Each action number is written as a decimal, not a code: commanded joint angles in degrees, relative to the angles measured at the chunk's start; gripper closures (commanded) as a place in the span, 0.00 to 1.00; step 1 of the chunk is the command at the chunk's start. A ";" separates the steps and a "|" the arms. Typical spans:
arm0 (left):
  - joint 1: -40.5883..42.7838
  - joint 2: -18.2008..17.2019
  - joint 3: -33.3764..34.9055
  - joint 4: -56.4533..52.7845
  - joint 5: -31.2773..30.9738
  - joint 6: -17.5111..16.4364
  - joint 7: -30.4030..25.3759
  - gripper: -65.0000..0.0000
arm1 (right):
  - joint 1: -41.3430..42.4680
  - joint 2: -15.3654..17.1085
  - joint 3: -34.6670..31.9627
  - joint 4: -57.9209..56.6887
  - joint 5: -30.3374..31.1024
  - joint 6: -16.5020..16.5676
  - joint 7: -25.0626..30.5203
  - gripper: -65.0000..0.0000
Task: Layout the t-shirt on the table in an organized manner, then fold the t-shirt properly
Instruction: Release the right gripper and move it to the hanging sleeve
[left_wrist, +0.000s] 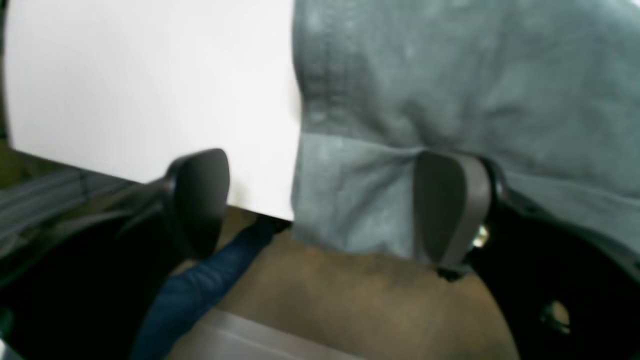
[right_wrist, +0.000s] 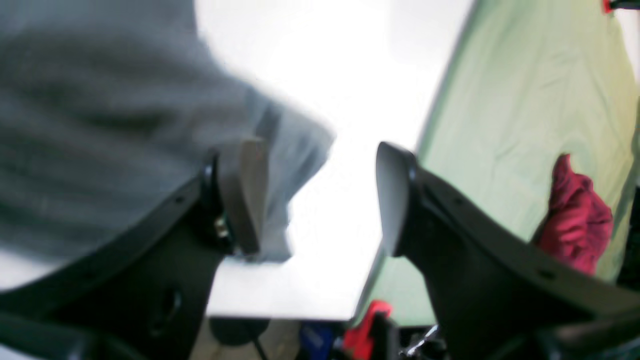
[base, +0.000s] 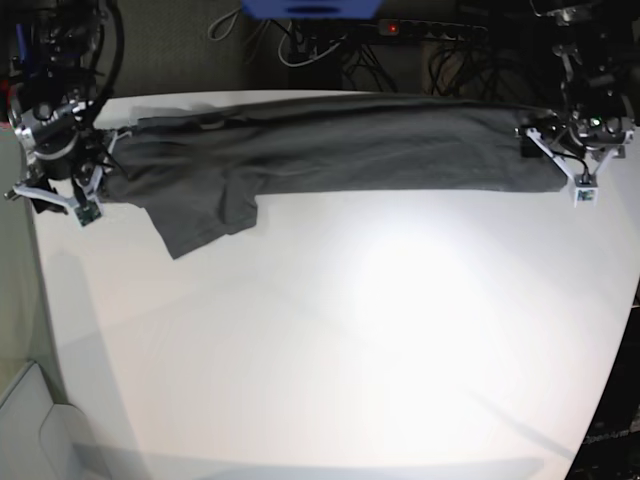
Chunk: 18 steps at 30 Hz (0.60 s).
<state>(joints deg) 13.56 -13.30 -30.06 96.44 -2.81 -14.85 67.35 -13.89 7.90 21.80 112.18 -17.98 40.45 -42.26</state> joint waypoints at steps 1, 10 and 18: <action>-0.24 -0.72 -0.31 -0.49 0.30 0.21 -0.93 0.13 | 1.71 0.58 -1.10 0.83 0.09 -0.45 -0.42 0.46; -2.00 -0.63 -0.40 -6.38 0.30 0.21 -4.71 0.13 | 17.45 0.67 -18.59 -11.57 -0.09 -0.45 -14.93 0.46; -3.85 -0.55 -0.40 -6.20 0.30 0.21 -4.19 0.13 | 28.53 -2.14 -21.14 -30.11 0.00 -0.45 -15.54 0.46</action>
<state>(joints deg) 9.58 -13.61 -30.55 90.11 -3.51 -14.79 62.24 13.47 5.54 0.56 81.36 -18.04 40.23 -58.41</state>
